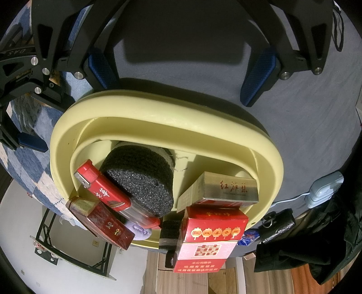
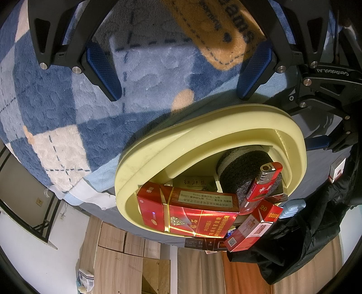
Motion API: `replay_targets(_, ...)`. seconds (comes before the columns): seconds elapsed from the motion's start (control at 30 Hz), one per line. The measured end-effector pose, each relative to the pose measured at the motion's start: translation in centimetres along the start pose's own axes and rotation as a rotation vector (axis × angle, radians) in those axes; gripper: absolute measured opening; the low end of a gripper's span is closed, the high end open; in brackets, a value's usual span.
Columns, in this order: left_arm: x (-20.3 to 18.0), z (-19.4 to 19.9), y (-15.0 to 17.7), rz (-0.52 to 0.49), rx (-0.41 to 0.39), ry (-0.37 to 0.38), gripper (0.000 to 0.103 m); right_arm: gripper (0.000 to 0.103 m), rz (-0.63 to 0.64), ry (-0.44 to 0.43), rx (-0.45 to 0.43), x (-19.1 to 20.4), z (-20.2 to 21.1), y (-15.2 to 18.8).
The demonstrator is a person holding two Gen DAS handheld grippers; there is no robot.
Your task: Organize rigid objects
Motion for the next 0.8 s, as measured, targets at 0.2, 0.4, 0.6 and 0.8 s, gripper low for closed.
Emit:
replay_targets(0.2, 0.02, 0.01, -0.03, 0.0, -0.001, 0.0, 0.103, 0.103, 0.0, 0.0, 0.0, -0.01, 0.01, 0.0)
replay_targets(0.4, 0.07, 0.01, -0.13, 0.003, 0.001, 0.004, 0.103, 0.103, 0.0, 0.0, 0.0, -0.01, 0.01, 0.0)
replay_targets(0.6, 0.2, -0.02, -0.25, 0.0, -0.001, 0.001, 0.103, 0.103, 0.0, 0.0, 0.0, 0.0, 0.02, 0.01)
replay_targets(0.8, 0.28, -0.09, -0.33, -0.001, -0.002, -0.001, 0.103, 0.103, 0.0, 0.0, 0.0, -0.01, 0.02, 0.01)
Point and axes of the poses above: each gripper's, at about its wrist camera, not at the fingertips, and z roughly against the way its jaws point, x to its left, y to its underside, the point moved 4 cm from there along -z, roughly the way its jaws point, and after that the axes turned 13 degrees about -y, right-handed, at the moved point
